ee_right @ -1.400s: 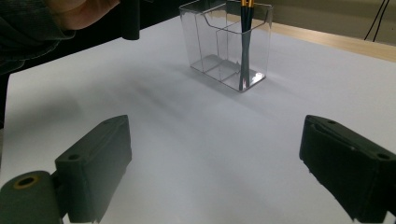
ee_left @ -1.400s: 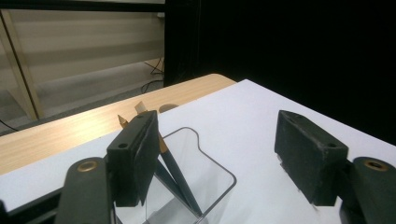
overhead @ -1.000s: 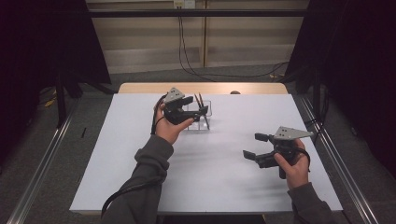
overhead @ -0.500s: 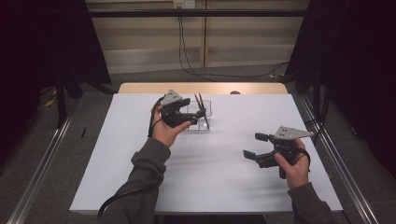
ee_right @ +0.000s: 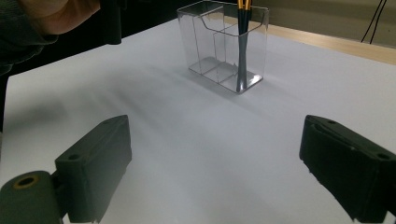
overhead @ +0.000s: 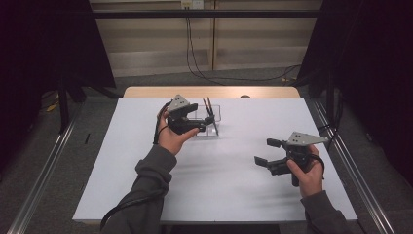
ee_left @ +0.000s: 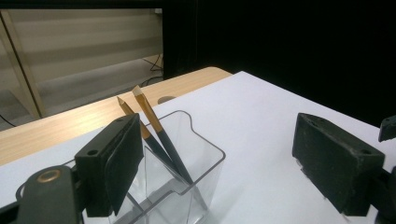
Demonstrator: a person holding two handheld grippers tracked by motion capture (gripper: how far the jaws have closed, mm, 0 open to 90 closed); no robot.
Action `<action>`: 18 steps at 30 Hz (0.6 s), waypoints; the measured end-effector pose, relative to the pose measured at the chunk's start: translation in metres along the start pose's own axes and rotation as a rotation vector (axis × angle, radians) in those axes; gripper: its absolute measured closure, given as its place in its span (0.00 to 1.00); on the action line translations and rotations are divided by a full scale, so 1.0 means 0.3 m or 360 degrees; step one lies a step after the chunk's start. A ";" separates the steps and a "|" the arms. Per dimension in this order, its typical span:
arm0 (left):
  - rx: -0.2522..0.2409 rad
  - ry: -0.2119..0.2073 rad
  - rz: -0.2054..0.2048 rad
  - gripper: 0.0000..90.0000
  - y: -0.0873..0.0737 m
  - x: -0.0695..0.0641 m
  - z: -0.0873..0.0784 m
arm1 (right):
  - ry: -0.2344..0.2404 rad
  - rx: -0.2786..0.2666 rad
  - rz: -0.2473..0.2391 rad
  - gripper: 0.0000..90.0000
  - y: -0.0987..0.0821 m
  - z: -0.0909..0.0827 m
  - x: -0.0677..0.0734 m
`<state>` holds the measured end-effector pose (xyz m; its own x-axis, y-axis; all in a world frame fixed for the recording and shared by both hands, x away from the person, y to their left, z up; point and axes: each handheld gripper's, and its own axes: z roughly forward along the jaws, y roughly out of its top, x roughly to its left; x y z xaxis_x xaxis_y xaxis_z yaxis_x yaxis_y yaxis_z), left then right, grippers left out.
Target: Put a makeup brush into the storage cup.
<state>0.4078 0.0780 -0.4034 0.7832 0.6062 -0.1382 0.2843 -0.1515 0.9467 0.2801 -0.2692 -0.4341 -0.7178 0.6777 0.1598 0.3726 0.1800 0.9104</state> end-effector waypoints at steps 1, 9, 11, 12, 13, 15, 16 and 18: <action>0.0001 0.0004 0.0006 0.18 0.001 -0.001 -0.002 | 0.0000 0.0001 0.0001 0.10 0.000 0.000 0.000; 0.0003 -0.0004 0.0016 0.17 0.001 -0.007 -0.013 | -0.0002 -0.0001 -0.0004 0.10 -0.002 -0.001 0.005; 0.0009 -0.0017 0.0019 0.17 -0.004 -0.006 -0.015 | 0.0003 0.0006 -0.0006 0.10 -0.005 0.000 0.006; 0.0007 -0.0048 0.0019 0.17 -0.008 -0.002 -0.014 | 0.0002 0.0009 0.0002 0.10 -0.006 0.001 0.005; 0.0029 -0.0008 0.0020 0.17 -0.009 -0.006 -0.016 | 0.0004 0.0006 0.0000 0.10 -0.008 0.001 0.003; 0.0017 -0.0012 0.0010 0.17 -0.014 -0.005 -0.020 | -0.0004 0.0011 -0.0002 0.10 -0.008 -0.002 0.002; 0.0005 -0.0044 0.0014 0.17 -0.016 -0.001 -0.024 | -0.0004 0.0009 -0.0003 0.10 -0.006 -0.003 0.002; 0.0009 -0.0010 0.0006 0.17 -0.018 -0.005 -0.033 | -0.0008 0.0005 -0.0003 0.10 -0.005 -0.005 0.002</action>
<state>0.3996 0.0858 -0.4055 0.7876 0.6009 -0.1366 0.2848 -0.1583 0.9454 0.2782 -0.2700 -0.4348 -0.7154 0.6811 0.1561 0.3732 0.1836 0.9094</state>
